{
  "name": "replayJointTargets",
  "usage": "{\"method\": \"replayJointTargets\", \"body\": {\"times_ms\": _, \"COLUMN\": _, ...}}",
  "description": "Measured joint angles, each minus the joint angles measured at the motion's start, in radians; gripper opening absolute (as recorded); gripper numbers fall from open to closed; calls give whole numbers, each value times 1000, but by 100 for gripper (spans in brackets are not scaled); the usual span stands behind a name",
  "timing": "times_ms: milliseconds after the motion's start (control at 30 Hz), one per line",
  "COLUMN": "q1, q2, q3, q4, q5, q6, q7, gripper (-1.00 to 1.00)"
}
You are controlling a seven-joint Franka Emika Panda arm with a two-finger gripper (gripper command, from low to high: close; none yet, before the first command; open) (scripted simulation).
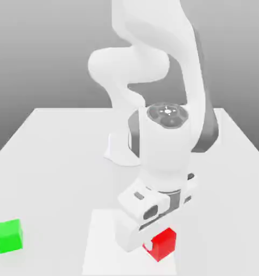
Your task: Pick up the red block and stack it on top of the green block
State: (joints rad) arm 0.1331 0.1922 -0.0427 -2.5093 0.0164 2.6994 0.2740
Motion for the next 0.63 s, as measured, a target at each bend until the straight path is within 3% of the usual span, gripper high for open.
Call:
{"method": "replayJointTargets", "body": {"times_ms": 367, "q1": -249, "q2": -21, "q3": -318, "q4": 62, "q5": 100, "q6": -97, "q7": 297, "gripper": -100}}
{"method": "replayJointTargets", "body": {"times_ms": 500, "q1": -351, "q2": 120, "q3": -313, "q4": 101, "q5": 234, "q6": -9, "q7": 280, "gripper": -100}}
{"method": "replayJointTargets", "body": {"times_ms": 533, "q1": -362, "q2": 140, "q3": -303, "q4": 103, "q5": 251, "q6": 7, "q7": 270, "gripper": 100}}
{"method": "replayJointTargets", "body": {"times_ms": 633, "q1": -362, "q2": 140, "q3": -303, "q4": 103, "q5": 251, "q6": 7, "q7": 270, "gripper": 100}}
